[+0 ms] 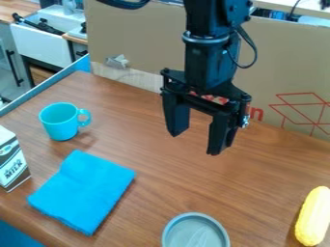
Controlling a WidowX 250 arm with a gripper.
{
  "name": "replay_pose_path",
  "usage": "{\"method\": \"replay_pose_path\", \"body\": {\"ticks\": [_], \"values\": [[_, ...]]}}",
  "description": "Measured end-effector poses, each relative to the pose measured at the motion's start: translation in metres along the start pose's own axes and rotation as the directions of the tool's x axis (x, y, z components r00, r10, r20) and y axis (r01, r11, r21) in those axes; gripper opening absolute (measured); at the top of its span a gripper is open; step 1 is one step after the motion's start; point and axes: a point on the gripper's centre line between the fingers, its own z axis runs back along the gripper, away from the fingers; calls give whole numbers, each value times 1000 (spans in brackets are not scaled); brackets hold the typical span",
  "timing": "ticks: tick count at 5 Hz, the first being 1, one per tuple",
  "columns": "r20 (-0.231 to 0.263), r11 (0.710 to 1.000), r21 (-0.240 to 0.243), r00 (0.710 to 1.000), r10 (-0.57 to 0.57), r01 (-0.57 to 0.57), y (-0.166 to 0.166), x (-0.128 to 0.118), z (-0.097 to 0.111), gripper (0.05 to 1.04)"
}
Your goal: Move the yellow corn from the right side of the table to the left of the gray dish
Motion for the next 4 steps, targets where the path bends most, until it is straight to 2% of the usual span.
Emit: {"method": "replay_pose_path", "body": {"ticks": [1,2,3,4], "values": [[-26,1000,2,1000,3,-3,0,0,-7,1001],[-35,997,43,997,-69,71,-39,24,-26,1001],[-70,981,71,982,-177,182,-84,54,-26,1001],[-60,978,76,980,-188,192,-119,69,-33,1001]]}}
